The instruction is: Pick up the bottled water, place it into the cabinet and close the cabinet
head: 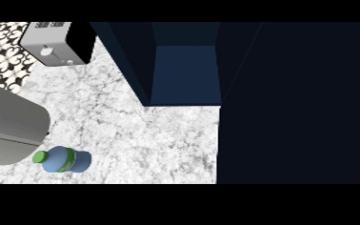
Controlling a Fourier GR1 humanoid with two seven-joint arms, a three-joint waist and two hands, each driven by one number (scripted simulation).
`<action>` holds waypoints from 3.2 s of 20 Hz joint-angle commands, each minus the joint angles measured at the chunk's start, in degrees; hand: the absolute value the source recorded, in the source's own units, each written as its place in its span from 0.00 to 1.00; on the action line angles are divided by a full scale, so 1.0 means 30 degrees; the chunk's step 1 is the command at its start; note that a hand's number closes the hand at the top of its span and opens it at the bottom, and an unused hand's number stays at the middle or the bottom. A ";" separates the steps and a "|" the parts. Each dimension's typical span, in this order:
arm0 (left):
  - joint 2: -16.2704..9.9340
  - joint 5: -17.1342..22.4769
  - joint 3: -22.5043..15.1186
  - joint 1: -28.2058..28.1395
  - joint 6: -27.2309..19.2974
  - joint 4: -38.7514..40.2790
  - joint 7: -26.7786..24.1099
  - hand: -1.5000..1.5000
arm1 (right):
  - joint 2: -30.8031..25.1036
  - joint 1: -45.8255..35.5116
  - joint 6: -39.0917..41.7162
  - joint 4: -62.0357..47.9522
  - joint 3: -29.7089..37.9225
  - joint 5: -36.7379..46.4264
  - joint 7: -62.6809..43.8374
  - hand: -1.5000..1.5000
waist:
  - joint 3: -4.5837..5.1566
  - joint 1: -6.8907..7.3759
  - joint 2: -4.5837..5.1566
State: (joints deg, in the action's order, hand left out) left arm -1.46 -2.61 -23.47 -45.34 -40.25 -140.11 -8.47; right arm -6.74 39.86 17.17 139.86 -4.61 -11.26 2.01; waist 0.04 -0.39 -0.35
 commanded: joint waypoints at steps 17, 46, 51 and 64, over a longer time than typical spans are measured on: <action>0.0482 0.7950 0.7421 0.3909 0.3669 1.0795 -0.5185 0.00 | -0.0380 0.6186 0.2319 0.4239 0.0250 -0.1045 0.2527 0.00 | 0.0049 -0.0320 0.0005; -0.0066 1.1474 1.2751 1.1602 0.9218 2.5042 -1.1220 0.00 | -0.0291 0.8832 0.4237 0.3109 0.2369 -0.1237 0.6535 0.00 | 0.0009 -0.0069 0.0099; -0.0681 1.2649 1.3644 1.2824 1.2741 2.7986 -1.2549 0.00 | -0.0318 0.9692 0.5070 0.2763 0.2434 -0.0867 0.7523 0.00 | 0.0029 -0.0165 0.0096; -0.0149 1.3165 1.3988 1.4832 1.4678 3.0727 -1.4692 1.00 | -0.0814 0.9732 0.5579 0.3145 0.4433 -0.2261 0.7445 0.00 | 0.0025 -0.0107 0.0138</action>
State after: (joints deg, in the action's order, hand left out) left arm -2.67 36.74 18.19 -2.58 2.30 -50.94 -50.41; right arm -7.98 66.80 32.98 139.54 5.95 -11.06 27.69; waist 0.09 -0.63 0.03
